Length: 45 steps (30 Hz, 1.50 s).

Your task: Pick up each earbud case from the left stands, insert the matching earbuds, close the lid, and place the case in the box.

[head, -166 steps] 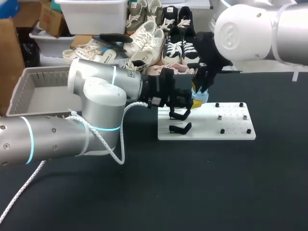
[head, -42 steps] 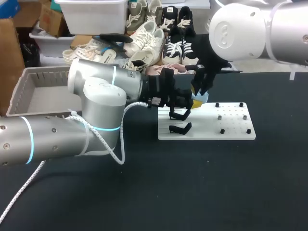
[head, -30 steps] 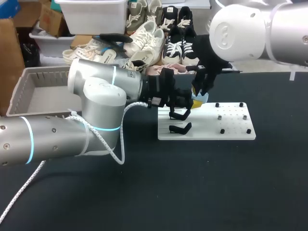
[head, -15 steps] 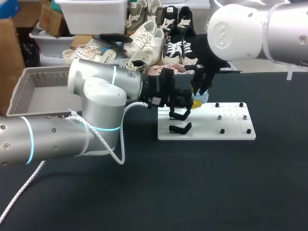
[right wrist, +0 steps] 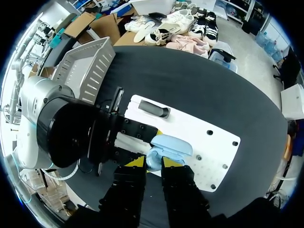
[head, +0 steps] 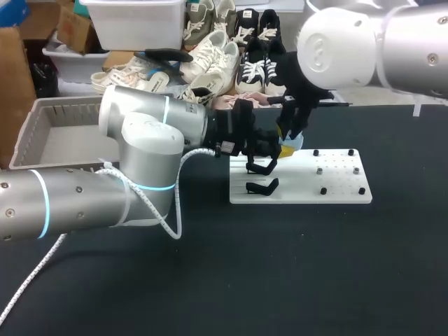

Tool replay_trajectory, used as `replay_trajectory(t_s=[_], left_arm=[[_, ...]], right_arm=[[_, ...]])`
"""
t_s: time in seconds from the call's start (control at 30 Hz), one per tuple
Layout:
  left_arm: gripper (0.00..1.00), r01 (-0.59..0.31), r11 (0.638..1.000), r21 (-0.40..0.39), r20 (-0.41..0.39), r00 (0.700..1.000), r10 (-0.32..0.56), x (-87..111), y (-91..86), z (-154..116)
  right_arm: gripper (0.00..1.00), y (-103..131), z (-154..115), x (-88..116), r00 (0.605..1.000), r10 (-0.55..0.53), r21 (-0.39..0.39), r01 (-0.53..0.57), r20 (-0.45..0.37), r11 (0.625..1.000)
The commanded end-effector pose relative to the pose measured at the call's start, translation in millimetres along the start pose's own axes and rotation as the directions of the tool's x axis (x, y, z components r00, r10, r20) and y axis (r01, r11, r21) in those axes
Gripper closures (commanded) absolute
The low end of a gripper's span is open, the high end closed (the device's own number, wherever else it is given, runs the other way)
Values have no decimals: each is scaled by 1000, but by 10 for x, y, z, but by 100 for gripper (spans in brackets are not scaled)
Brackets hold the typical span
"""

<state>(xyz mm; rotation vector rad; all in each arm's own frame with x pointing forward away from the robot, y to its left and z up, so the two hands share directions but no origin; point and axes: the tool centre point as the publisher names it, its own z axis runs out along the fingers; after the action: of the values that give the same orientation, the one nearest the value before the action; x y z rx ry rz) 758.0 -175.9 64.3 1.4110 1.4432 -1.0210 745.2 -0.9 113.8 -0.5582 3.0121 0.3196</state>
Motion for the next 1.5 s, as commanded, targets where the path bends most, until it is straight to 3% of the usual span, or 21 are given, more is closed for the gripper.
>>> replay_trajectory(t_s=[0.03,0.2,0.33,0.53,0.83,1.5], left_arm=[[100,-1,1000,1,1,1000,1,-1,3,-1],[100,-1,1000,1,1,1000,1,-1,3,-1],[100,-1,1000,1,1,1000,1,-1,3,-1],[100,-1,1000,1,1,1000,1,-1,3,-1],[100,-1,1000,1,1,1000,1,-1,3,-1],[100,-1,1000,1,1,1000,1,-1,3,-1]], right_arm=[[100,-12,6,-30,1000,1,-2,-1,-6,1000],[99,-11,8,-32,1000,0,-2,0,-7,1000],[87,-9,13,-20,1000,1,-2,-1,-8,1000],[86,-1,5,1,1000,1,-1,-1,-6,1000],[73,10,9,12,1000,6,-1,-6,-6,1000],[72,32,-83,27,1000,15,10,-15,6,1000]])
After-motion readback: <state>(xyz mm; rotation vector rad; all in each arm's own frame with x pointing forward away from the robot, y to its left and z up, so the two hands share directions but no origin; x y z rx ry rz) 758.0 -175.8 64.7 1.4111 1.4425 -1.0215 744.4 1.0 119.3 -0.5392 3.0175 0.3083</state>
